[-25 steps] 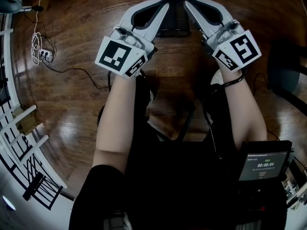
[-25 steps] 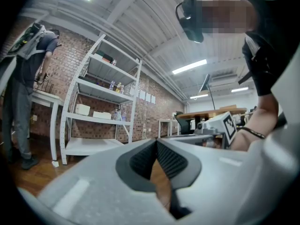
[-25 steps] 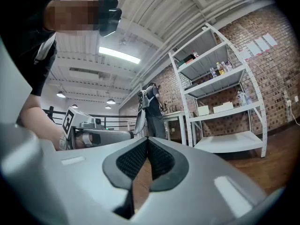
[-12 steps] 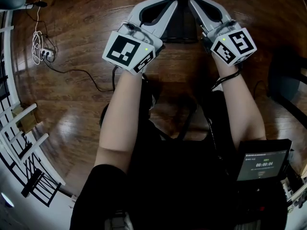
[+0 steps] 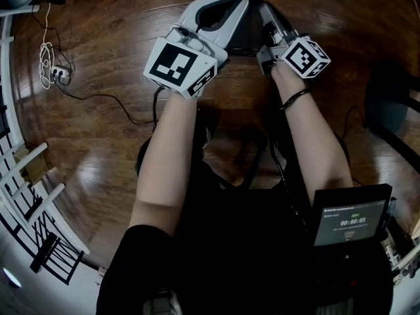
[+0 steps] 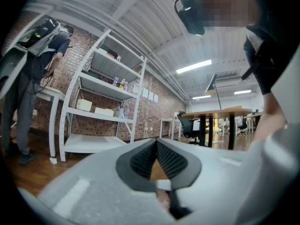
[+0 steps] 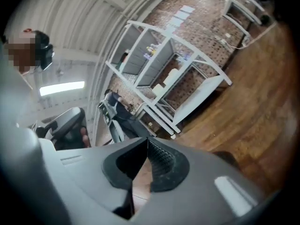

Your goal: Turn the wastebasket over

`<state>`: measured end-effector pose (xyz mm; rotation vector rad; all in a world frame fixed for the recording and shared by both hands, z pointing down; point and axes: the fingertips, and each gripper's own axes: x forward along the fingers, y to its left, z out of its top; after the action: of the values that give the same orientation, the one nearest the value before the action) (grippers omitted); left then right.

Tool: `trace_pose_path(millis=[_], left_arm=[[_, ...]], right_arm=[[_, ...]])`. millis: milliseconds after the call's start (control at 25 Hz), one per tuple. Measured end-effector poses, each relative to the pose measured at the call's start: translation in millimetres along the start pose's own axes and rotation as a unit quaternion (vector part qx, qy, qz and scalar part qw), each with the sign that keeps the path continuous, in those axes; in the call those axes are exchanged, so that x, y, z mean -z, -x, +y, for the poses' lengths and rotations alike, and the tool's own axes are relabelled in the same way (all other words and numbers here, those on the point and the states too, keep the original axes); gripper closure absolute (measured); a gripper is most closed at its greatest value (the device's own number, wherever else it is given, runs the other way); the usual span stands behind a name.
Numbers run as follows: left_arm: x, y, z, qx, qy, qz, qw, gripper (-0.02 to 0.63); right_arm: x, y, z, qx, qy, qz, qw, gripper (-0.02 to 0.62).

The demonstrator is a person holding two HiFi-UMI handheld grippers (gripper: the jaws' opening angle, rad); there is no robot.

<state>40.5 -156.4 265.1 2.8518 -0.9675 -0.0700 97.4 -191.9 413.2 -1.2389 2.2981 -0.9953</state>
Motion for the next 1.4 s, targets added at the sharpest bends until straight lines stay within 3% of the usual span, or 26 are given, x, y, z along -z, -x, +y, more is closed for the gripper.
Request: trace_pose_path(millis=[240, 440, 560, 840, 960, 1160, 1400], left_arm=[[-4.5, -4.2, -1.0, 0.006, -0.001, -0.018, 0.9998, 0.604], [-9.1, -4.7, -2.8, 0.009, 0.007, -0.028, 0.9995, 0.604], [-8.5, 1.8, -3.7, 0.008, 0.009, -0.032, 0.9994, 0.604], [-4.2, 5.0, 0.8, 0.003, 0.020, -0.037, 0.9991, 0.604], [10.1, 13.4, 12.2, -0.005, 0.030, -0.029, 0.9991, 0.604], [0.6, 11.9, 6.5, -0.006, 0.037, -0.033, 0.9988, 0.604], [-19.1, 17.2, 11.1, -0.009, 0.046, -0.042, 0.9980, 0.604]], right_arm=[[73.3, 38.6, -55.4, 0.097, -0.133, -0.023, 0.986, 0.584], [123.0, 61.0, -87.8, 0.117, -0.254, -0.045, 0.959, 0.584], [162.3, 68.3, -90.4, 0.138, -0.294, -0.033, 0.945, 0.583], [232.7, 74.9, -99.0, 0.175, -0.361, 0.025, 0.916, 0.476], [259.5, 66.9, -106.5, 0.203, -0.411, 0.019, 0.888, 0.449], [260.3, 77.1, -126.0, 0.216, -0.441, 0.004, 0.871, 0.383], [247.4, 68.2, -134.3, 0.191, -0.455, -0.030, 0.869, 0.368]])
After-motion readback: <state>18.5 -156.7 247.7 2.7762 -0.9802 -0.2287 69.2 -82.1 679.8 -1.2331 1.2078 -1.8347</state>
